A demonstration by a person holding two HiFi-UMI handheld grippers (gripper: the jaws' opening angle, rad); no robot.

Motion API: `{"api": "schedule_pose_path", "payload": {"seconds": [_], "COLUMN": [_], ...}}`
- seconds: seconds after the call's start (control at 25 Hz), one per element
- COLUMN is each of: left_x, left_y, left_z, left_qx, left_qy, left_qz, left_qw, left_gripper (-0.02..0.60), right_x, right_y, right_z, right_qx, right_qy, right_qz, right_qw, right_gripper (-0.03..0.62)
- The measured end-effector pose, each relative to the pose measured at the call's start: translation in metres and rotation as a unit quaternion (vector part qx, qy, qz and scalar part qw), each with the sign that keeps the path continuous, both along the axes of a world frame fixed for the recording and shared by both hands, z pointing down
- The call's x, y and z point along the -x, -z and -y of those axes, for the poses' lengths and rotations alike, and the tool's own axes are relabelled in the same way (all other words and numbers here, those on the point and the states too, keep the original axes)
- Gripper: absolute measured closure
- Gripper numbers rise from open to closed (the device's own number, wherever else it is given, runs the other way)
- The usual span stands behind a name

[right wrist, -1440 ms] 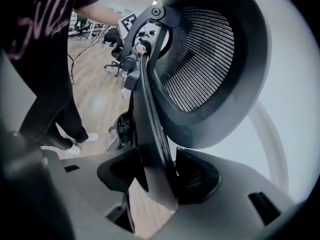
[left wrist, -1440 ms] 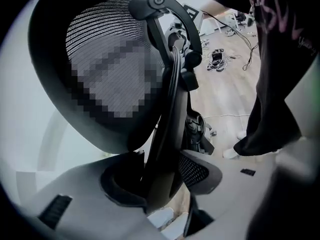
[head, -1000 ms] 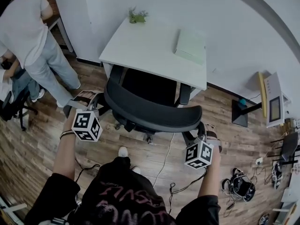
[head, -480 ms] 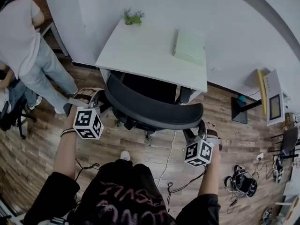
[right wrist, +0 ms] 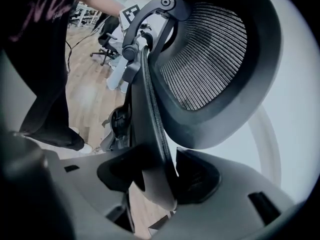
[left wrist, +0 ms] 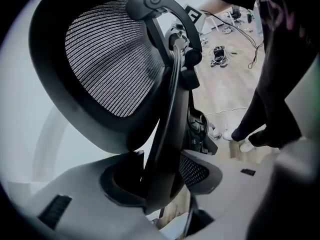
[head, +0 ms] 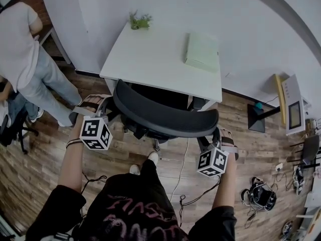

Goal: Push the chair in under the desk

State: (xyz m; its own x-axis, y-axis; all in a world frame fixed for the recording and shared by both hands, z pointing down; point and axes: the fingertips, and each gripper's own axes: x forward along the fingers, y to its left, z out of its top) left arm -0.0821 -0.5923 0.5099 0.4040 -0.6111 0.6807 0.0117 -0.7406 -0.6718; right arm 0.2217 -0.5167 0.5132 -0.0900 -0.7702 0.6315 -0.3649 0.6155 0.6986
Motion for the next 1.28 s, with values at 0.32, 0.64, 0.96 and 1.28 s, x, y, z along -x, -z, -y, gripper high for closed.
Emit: {"api": "schedule_pose_path", "payload": {"seconds": [0.32,0.64,0.96,1.28], "left_x": [-0.006,-0.016,-0.023,-0.025], "left_y": [0.0,-0.001,-0.002,-0.002], "left_z": [0.02,0.038,0.052,0.06], "left_qx": [-0.005,-0.009,-0.007,-0.008], "left_qy": [0.008,0.011,0.013,0.015], "left_qz": [0.0,-0.005,-0.003,-0.005], "left_qw": [1.0,0.9999,0.9999,0.9998], "left_gripper": [0.354,0.353,0.353,0.351], "right_x": [-0.008,-0.019,-0.026,-0.029], "right_y": [-0.001,-0.002,-0.003,-0.004], "right_z": [0.023,0.044,0.059,0.067], "right_qx": [-0.006,-0.013,-0.016,-0.018], "right_qy": [-0.001,-0.006,-0.006,-0.007], "right_qz": [-0.01,-0.02,-0.023,-0.027], "right_qw": [1.0,1.0,1.0,0.999], "right_gripper": [0.365,0.365,0.367,0.367]}}
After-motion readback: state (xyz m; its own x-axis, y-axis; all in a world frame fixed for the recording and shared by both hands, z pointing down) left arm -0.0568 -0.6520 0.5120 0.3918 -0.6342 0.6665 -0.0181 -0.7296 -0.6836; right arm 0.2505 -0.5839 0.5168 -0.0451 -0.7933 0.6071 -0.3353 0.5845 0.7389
